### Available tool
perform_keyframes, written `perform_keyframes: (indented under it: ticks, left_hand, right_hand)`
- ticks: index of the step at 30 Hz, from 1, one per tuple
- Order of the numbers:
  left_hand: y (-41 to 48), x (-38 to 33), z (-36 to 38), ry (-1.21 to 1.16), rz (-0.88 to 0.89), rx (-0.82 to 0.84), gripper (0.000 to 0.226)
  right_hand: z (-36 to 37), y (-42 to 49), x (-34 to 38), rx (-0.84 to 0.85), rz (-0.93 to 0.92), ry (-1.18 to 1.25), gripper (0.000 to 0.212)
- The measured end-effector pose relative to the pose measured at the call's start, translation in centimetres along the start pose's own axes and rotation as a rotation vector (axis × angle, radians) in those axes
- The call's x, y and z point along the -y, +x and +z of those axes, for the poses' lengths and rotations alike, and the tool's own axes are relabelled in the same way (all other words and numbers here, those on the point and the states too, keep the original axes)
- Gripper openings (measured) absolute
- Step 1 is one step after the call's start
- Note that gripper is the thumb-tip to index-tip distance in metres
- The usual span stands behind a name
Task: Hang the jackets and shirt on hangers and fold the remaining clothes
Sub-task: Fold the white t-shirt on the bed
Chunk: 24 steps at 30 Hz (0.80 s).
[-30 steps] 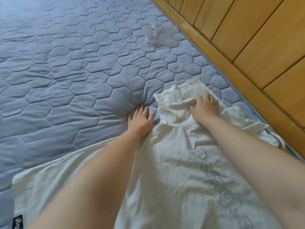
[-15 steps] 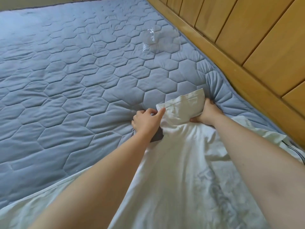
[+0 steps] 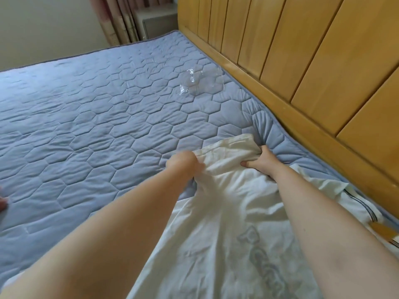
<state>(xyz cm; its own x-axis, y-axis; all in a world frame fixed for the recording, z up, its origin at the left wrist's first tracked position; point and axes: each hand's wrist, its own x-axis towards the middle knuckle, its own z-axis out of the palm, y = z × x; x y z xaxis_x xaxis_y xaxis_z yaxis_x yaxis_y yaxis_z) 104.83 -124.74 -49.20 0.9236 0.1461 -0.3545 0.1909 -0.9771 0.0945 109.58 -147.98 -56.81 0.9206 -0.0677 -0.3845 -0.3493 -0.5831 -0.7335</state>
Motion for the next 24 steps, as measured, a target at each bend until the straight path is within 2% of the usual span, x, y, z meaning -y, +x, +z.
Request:
perform_keyframes:
  ticks: [2,6,8,10,11,13,14,15,17,19,21,23,24]
  left_hand:
    - [0.5,0.5,1.6,-0.278,-0.092,0.09,0.036]
    - [1.8,1.4,2.6,-0.887,-0.253,-0.007,0.025]
    - [1.9,1.1,2.5,-1.039,-0.251,-0.027,0.023]
    - [1.6,0.5,1.8,-1.061,-0.221,-0.111,0.021]
    - [1.4,0.2,1.2,-1.06,-0.202,-0.17,0.017]
    - [0.9,-0.4,-0.4,-1.086,-0.162,-0.294,0.01]
    - [0.4,-0.7,-1.2,-1.087,-0.146,-0.364,0.009]
    - [-0.4,-1.1,-1.9,-1.081,-0.127,-0.441,0.009]
    - [-2.8,-1.8,-2.6,-1.114,-0.019,-0.523,0.008]
    - [-6.5,-1.8,-1.8,-1.074,0.17,-0.512,0.011]
    - [-9.6,-0.6,0.1,-0.861,0.329,-0.452,0.019]
    - [-11.5,1.3,3.0,-0.686,0.375,-0.342,0.021]
    - [-12.1,1.9,4.3,-0.73,0.314,-0.234,0.021]
  right_hand:
    - [0.0,0.0,-0.2,-0.017,-0.019,0.019,0.101]
    - [0.6,0.3,-0.5,-0.016,-0.027,0.135,0.083]
    - [0.5,0.2,0.2,0.003,0.019,0.161,0.071]
    - [-0.1,0.0,1.8,-0.011,0.028,0.02,0.059]
    - [-0.8,-0.2,2.9,-0.074,-0.01,-0.053,0.048]
    - [-2.7,-1.0,5.5,-0.249,-0.139,-0.119,0.012]
    - [-3.9,-2.0,6.7,-0.312,-0.212,-0.097,0.015]
    - [-5.1,-3.1,7.4,-0.364,-0.272,-0.052,0.029]
    - [-7.3,-5.6,7.6,-0.385,-0.348,0.146,0.032]
    - [-8.7,-8.5,6.0,-0.365,-0.371,0.264,0.019]
    - [-9.0,-11.2,3.0,-0.375,-0.357,0.214,0.01]
    - [-8.4,-13.2,-1.0,-0.333,-0.284,0.166,0.01]
    - [-7.9,-14.0,-2.8,-0.302,-0.195,0.15,0.006]
